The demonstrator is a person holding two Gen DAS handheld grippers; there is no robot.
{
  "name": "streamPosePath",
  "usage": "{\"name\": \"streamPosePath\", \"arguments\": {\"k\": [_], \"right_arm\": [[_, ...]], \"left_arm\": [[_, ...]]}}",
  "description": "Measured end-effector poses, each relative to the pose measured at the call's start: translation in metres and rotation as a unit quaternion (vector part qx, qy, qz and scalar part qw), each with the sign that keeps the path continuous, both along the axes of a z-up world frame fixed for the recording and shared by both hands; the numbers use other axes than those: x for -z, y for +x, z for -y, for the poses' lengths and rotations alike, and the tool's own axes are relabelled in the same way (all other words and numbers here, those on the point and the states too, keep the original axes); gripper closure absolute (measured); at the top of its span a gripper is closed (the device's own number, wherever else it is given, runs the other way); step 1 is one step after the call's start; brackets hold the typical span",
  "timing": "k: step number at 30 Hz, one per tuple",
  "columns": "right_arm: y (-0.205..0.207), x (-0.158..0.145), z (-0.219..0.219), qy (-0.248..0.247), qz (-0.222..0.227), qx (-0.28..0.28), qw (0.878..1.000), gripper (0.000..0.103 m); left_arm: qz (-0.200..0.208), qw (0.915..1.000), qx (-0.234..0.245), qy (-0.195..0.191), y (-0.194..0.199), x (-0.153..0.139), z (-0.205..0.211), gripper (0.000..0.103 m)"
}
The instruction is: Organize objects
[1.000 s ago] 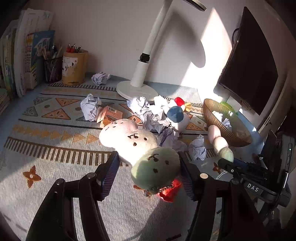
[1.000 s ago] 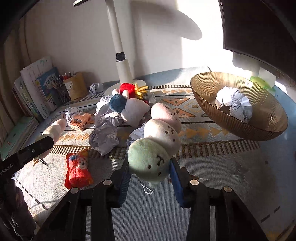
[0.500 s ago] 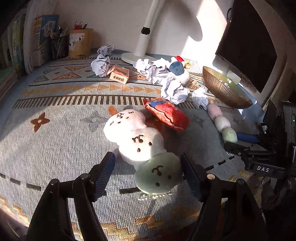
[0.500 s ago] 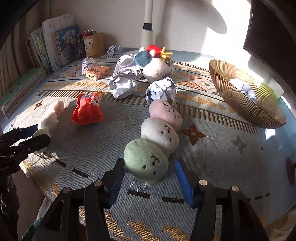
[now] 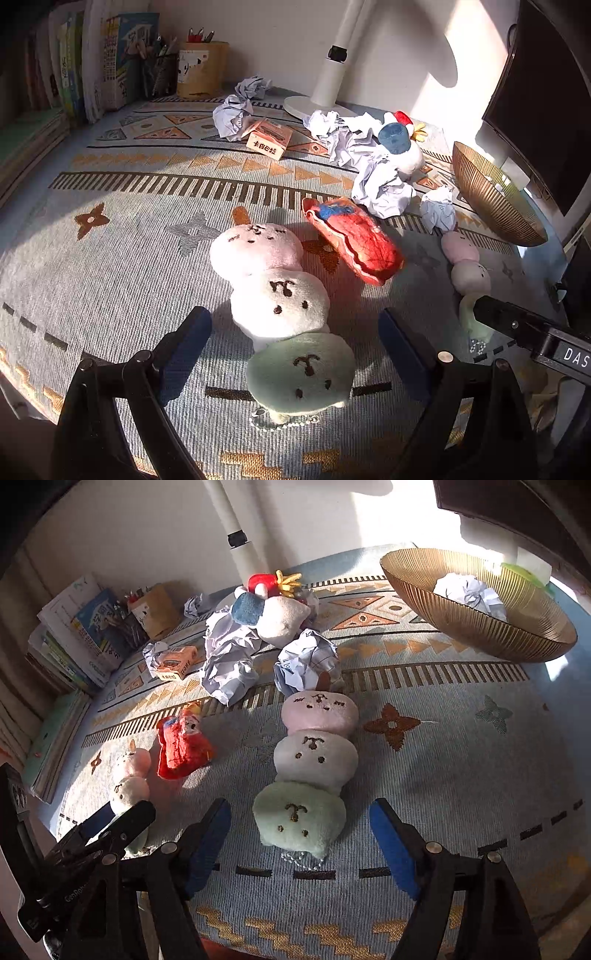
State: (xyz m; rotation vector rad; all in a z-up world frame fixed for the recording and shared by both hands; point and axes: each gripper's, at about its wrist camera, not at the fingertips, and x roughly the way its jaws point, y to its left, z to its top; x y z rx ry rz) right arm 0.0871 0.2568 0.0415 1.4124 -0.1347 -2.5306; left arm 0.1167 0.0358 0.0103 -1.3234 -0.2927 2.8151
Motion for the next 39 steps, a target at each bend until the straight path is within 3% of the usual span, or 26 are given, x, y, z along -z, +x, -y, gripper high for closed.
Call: {"name": "streamPosePath", "arguments": {"k": [2, 5, 6, 8, 13, 16, 21, 30, 39], "right_arm": [[-0.006, 0.007, 0.006, 0.008, 0.007, 0.006, 1.000, 0.028], [-0.010, 0.013, 0.012, 0.031, -0.003, 0.021, 0.999, 0.040], [-0.010, 0.013, 0.015, 0.045, -0.011, 0.021, 0.999, 0.051], [-0.008, 0.014, 0.017, 0.056, -0.019, 0.014, 0.998, 0.053], [0.007, 0.005, 0.013, 0.042, -0.050, -0.011, 0.998, 0.055], [0.017, -0.005, 0.013, 0.050, -0.080, -0.017, 0.995, 0.055], [0.022, -0.018, 0.008, 0.041, -0.103, -0.019, 0.994, 0.055], [0.016, -0.015, -0.017, 0.084, -0.111, 0.021, 0.990, 0.055], [0.010, -0.007, -0.035, 0.087, -0.100, 0.036, 0.991, 0.055]], "left_arm": [[-0.001, 0.9996, -0.007, -0.029, -0.001, 0.001, -0.008, 0.028], [-0.005, 0.9980, -0.023, -0.060, -0.001, 0.002, -0.011, 0.046], [-0.007, 0.9971, -0.027, -0.070, 0.000, 0.002, -0.010, 0.049], [-0.009, 0.9977, -0.024, -0.062, 0.001, 0.002, -0.006, 0.054], [-0.022, 0.9996, 0.013, 0.013, 0.007, -0.003, 0.002, 0.055], [-0.051, 0.9979, 0.030, 0.026, 0.016, -0.014, -0.004, 0.056], [-0.079, 0.9950, 0.057, 0.020, 0.017, -0.032, -0.025, 0.056], [-0.106, 0.9870, 0.120, 0.012, -0.016, -0.030, -0.069, 0.056], [-0.092, 0.9878, 0.125, -0.007, -0.035, -0.022, -0.087, 0.055]]}}
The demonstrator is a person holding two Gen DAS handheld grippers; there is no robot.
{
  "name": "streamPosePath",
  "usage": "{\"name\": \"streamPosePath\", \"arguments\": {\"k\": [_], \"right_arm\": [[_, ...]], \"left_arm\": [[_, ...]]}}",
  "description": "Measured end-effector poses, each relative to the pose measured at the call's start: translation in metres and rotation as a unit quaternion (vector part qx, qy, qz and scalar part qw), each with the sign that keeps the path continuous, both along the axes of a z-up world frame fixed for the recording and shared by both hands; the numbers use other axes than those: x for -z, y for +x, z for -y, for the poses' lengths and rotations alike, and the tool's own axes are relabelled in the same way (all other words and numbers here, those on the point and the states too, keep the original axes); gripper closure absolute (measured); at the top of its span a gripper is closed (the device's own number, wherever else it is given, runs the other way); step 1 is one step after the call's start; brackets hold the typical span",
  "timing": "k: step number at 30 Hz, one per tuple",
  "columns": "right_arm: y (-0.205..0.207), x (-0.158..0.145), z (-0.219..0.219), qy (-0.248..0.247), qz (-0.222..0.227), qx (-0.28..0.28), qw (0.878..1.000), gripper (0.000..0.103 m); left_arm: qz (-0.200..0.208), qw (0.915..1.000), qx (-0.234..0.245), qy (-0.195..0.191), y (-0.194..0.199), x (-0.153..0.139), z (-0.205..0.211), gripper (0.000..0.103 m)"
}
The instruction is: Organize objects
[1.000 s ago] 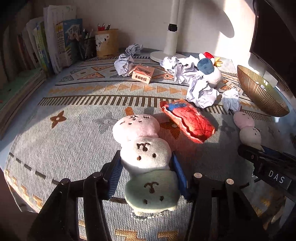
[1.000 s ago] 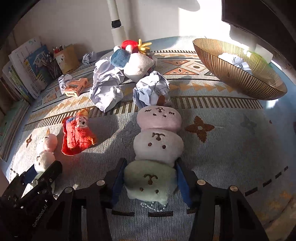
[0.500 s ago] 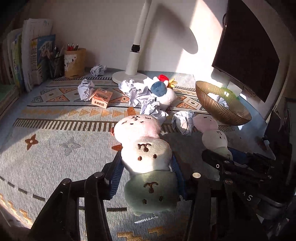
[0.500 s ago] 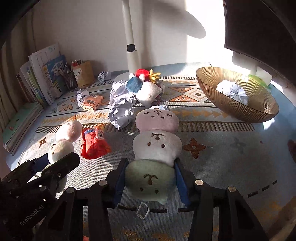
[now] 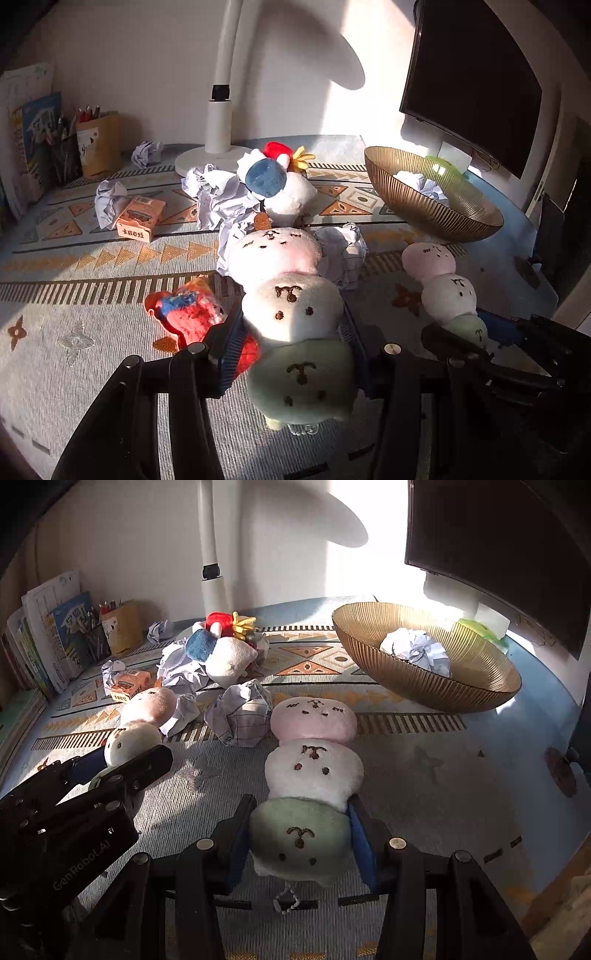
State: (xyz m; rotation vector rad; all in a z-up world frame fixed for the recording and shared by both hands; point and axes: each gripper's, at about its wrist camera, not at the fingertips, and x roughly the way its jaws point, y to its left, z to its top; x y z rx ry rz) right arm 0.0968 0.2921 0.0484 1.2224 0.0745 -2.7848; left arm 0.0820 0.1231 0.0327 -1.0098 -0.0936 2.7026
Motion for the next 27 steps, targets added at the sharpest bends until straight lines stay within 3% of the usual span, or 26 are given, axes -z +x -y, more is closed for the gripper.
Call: {"name": "streamPosePath", "arguments": {"k": [10, 18, 27], "right_arm": [[0.002, 0.006, -0.008, -0.015, 0.003, 0.006, 1.000, 0.055], [-0.003, 0.023, -0.015, -0.021, 0.028, 0.017, 0.999, 0.055], [-0.004, 0.026, -0.017, -0.021, 0.025, 0.013, 0.999, 0.055]], "left_arm": [[0.031, 0.9989, -0.010, -0.033, -0.001, 0.009, -0.018, 0.055], [0.032, 0.9960, -0.027, -0.080, 0.001, 0.018, -0.030, 0.055], [0.034, 0.9941, -0.032, -0.098, -0.001, 0.021, -0.034, 0.056]]}}
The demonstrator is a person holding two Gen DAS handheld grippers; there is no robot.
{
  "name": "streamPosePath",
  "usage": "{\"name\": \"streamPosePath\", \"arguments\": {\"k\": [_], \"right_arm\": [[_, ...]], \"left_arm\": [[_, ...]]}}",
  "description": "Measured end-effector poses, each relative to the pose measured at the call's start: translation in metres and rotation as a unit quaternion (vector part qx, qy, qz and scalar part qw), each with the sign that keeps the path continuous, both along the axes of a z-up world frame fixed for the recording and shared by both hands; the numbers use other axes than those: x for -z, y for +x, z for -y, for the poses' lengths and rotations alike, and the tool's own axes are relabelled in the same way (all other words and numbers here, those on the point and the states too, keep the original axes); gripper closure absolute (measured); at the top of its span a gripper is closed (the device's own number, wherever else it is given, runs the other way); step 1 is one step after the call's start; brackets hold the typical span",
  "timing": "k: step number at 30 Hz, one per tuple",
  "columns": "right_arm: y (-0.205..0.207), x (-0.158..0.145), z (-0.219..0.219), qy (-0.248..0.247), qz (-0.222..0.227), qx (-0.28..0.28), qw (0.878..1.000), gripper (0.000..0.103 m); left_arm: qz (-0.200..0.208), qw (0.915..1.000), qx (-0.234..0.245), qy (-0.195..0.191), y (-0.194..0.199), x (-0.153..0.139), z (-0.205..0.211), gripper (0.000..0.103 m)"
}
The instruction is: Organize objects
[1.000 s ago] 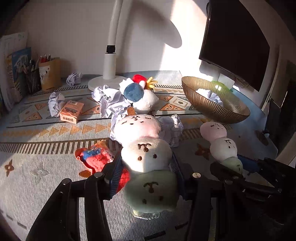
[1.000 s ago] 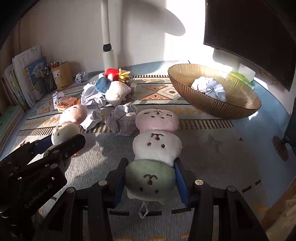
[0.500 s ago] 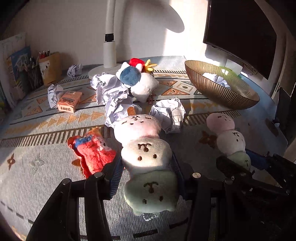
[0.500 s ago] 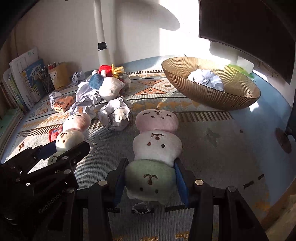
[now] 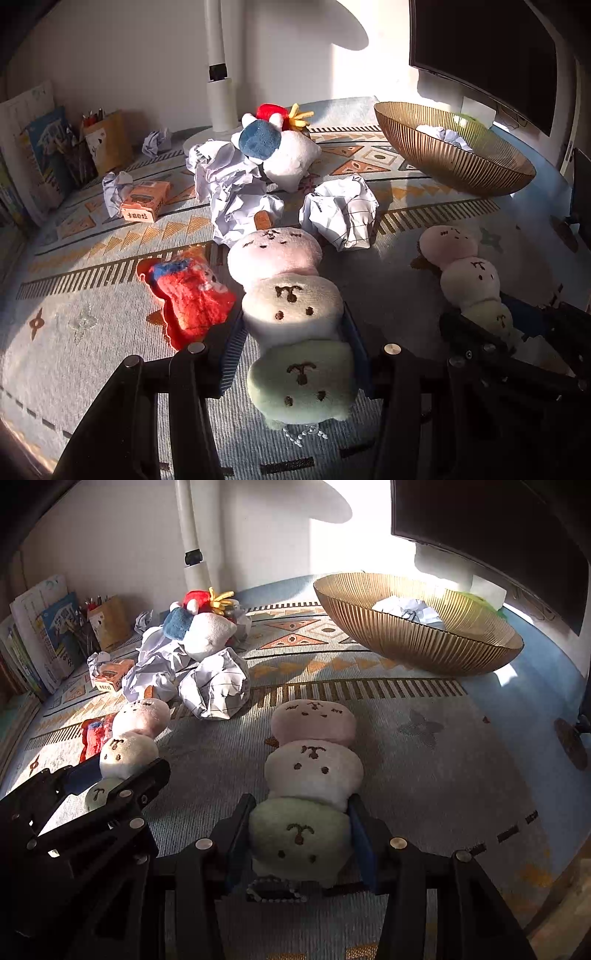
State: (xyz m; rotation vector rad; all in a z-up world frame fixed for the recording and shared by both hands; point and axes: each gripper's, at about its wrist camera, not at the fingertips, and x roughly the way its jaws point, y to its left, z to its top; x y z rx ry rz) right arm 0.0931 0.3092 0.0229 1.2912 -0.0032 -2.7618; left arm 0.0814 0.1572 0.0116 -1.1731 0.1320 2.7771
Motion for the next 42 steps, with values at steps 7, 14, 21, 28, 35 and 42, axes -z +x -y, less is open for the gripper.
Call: {"name": "streamPosePath", "arguments": {"k": [7, 14, 21, 28, 35, 42], "right_arm": [[0.001, 0.001, 0.000, 0.003, -0.005, -0.001, 1.000, 0.054], [0.003, -0.003, -0.004, -0.007, -0.006, 0.003, 1.000, 0.055], [0.011, -0.078, -0.050, -0.012, -0.110, 0.060, 0.992, 0.055], [-0.032, -0.125, -0.105, 0.003, -0.159, 0.139, 0.978, 0.055], [-0.102, -0.124, -0.136, 0.036, -0.136, 0.173, 0.975, 0.033], [-0.087, -0.114, -0.134, 0.000, -0.127, 0.153, 0.980, 0.030]], "left_arm": [[0.001, 1.0000, -0.002, -0.007, 0.000, 0.001, -0.001, 0.056], [0.003, 1.0000, 0.000, -0.001, 0.003, -0.002, -0.001, 0.056], [-0.039, 0.9947, 0.075, 0.058, -0.013, -0.070, -0.012, 0.055], [-0.074, 0.9810, 0.152, 0.094, -0.075, -0.124, -0.069, 0.055], [-0.093, 0.9741, 0.177, 0.105, -0.130, -0.129, -0.126, 0.023], [-0.072, 0.9769, 0.158, 0.125, -0.127, -0.118, -0.087, 0.022]]}}
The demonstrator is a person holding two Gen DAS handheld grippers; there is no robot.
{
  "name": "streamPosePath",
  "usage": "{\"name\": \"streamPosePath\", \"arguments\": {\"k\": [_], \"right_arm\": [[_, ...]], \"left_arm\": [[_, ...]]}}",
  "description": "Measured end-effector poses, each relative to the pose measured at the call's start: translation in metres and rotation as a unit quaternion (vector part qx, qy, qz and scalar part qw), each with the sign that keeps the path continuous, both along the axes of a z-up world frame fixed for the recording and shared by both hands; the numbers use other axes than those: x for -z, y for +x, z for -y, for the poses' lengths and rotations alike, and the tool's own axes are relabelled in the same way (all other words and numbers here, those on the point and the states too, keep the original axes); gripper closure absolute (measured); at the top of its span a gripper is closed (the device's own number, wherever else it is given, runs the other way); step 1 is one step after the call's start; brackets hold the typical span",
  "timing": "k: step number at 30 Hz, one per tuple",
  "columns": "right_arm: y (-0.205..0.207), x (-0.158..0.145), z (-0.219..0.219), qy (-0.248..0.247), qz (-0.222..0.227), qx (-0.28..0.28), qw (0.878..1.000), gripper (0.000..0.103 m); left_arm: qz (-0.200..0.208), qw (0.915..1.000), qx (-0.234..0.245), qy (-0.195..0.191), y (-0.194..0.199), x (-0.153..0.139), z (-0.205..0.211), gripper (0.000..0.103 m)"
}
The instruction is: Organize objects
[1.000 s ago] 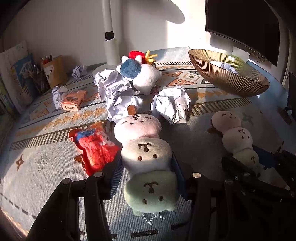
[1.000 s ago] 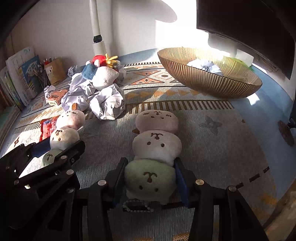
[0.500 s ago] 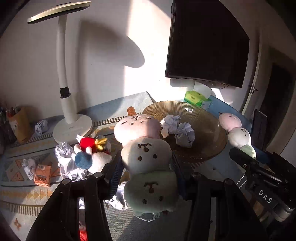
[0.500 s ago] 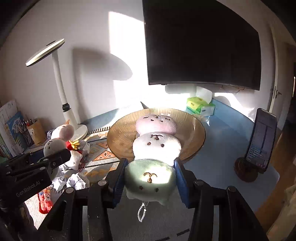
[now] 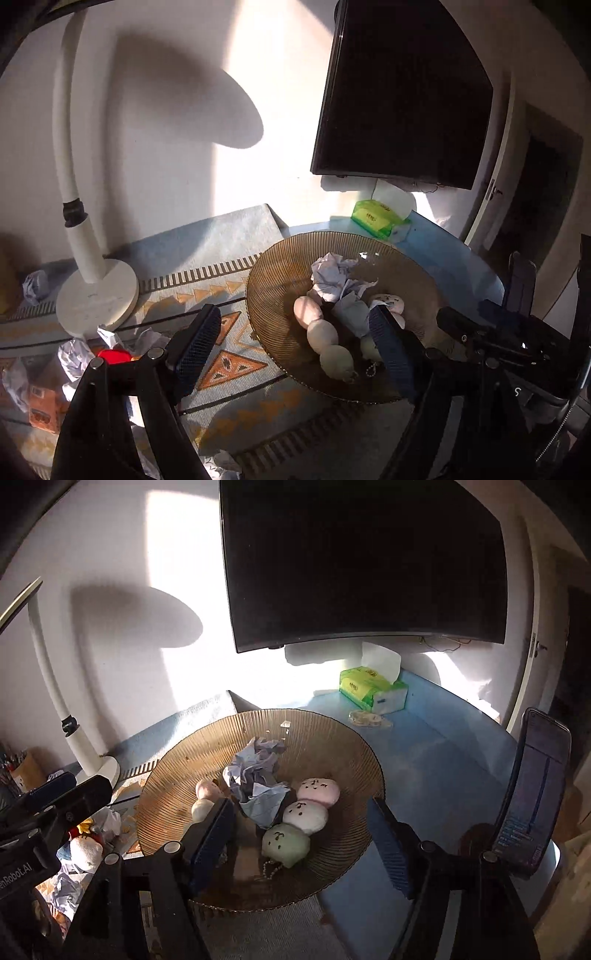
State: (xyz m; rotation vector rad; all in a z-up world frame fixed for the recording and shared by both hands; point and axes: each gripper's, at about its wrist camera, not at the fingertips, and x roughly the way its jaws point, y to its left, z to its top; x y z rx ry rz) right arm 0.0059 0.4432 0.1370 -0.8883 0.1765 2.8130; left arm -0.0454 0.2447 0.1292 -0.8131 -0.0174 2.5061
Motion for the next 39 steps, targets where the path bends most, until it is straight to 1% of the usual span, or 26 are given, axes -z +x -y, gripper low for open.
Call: {"name": "streamPosePath", "arguments": {"k": [2, 5, 6, 7, 9, 11, 13, 15, 17, 19, 21, 24, 26, 27, 28, 29, 32, 36, 39], "right_arm": [[0.012, -0.005, 0.014, 0.001, -0.006, -0.018, 1.000, 0.030], [0.032, -0.011, 0.043, -0.003, -0.015, -0.062, 0.998, 0.030], [0.038, -0.011, 0.054, 0.000, -0.013, -0.077, 0.997, 0.029], [0.044, -0.009, 0.066, 0.006, -0.008, -0.092, 0.996, 0.025], [0.054, 0.005, 0.092, 0.020, 0.009, -0.119, 0.993, 0.018], [0.059, 0.027, 0.112, 0.021, 0.036, -0.149, 0.988, 0.017], [0.058, 0.053, 0.129, 0.021, 0.073, -0.167, 0.983, 0.017], [0.052, 0.075, 0.140, 0.016, 0.099, -0.180, 0.979, 0.017], [0.041, 0.091, 0.151, 0.029, 0.121, -0.189, 0.974, 0.017], [0.023, 0.103, 0.162, 0.046, 0.143, -0.199, 0.968, 0.017], [0.007, 0.111, 0.167, 0.066, 0.160, -0.191, 0.966, 0.017], [-0.012, 0.120, 0.171, 0.093, 0.168, -0.169, 0.967, 0.017], [-0.020, 0.121, 0.169, 0.076, 0.172, -0.169, 0.968, 0.009], [-0.024, 0.124, 0.168, 0.056, 0.178, -0.177, 0.966, 0.003], [-0.027, 0.129, 0.166, 0.025, 0.185, -0.191, 0.964, 0.000], [-0.026, 0.128, 0.165, 0.024, 0.170, -0.186, 0.967, 0.000], [-0.023, 0.129, 0.166, 0.027, 0.166, -0.167, 0.971, 0.000], [-0.023, 0.129, 0.165, 0.029, 0.165, -0.167, 0.972, 0.000], [-0.023, 0.128, 0.167, 0.033, 0.165, -0.164, 0.972, 0.000]], "left_arm": [[0.004, 0.9998, -0.016, 0.008, 0.012, -0.001, 0.024, 0.022], [0.008, 0.9982, -0.058, 0.013, 0.036, -0.003, 0.068, 0.021], [0.011, 0.9971, -0.074, 0.010, 0.044, -0.002, 0.084, 0.021], [0.012, 0.9959, -0.089, 0.010, 0.053, -0.001, 0.101, 0.021], [0.014, 0.9922, -0.124, 0.002, 0.071, 0.006, 0.130, 0.020], [0.020, 0.9863, -0.164, -0.011, 0.087, 0.018, 0.157, 0.019], [0.043, 0.9812, -0.187, -0.018, 0.096, 0.036, 0.181, 0.019], [0.065, 0.9754, -0.209, -0.027, 0.103, 0.058, 0.198, 0.019], [0.081, 0.9697, -0.228, -0.036, 0.105, 0.078, 0.207, 0.019], [0.091, 0.9658, -0.239, -0.042, 0.107, 0.093, 0.210, 0.019], [0.099, 0.9644, -0.242, -0.044, 0.107, 0.101, 0.210, 0.019], [0.106, 0.9637, -0.240, -0.049, 0.109, 0.110, 0.206, 0.019], [0.110, 0.9633, -0.240, -0.050, 0.111, 0.113, 0.204, 0.019], [0.112, 0.9627, -0.241, -0.048, 0.112, 0.114, 0.204, 0.019], [0.114, 0.9623, -0.243, -0.046, 0.111, 0.113, 0.205, 0.018], [0.115, 0.9622, -0.243, -0.046, 0.111, 0.114, 0.206, 0.017], [0.126, 0.9609, -0.243, -0.037, 0.109, 0.116, 0.209, 0.014], [0.139, 0.9598, -0.243, -0.011, 0.107, 0.118, 0.218, 0.012], [0.137, 0.9594, -0.246, -0.020, 0.108, 0.118, 0.215, 0.012]]}}
